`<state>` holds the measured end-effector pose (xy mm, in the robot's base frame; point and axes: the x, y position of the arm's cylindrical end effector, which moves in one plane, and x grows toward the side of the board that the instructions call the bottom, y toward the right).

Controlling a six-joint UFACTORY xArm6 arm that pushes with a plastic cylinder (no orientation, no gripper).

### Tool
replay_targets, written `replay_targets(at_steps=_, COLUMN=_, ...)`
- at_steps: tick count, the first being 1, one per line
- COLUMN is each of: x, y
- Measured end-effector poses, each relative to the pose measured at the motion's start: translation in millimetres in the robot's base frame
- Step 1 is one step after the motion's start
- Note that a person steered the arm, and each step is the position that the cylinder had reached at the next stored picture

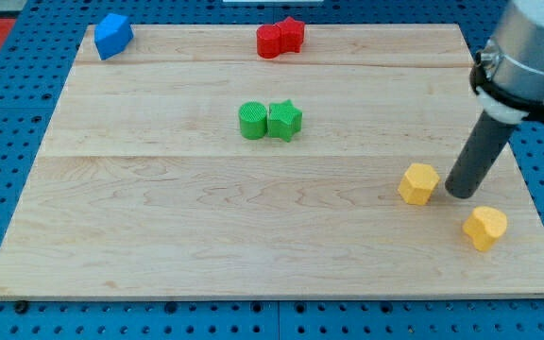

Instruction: Move the yellow heart a bit down and left

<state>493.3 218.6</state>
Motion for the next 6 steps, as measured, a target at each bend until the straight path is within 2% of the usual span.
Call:
replay_targets(at_steps=3, x=31.1, y=16.6)
replay_targets(at_steps=4, x=32.0, y=51.1)
replay_targets(at_steps=6, x=54.6, y=41.6)
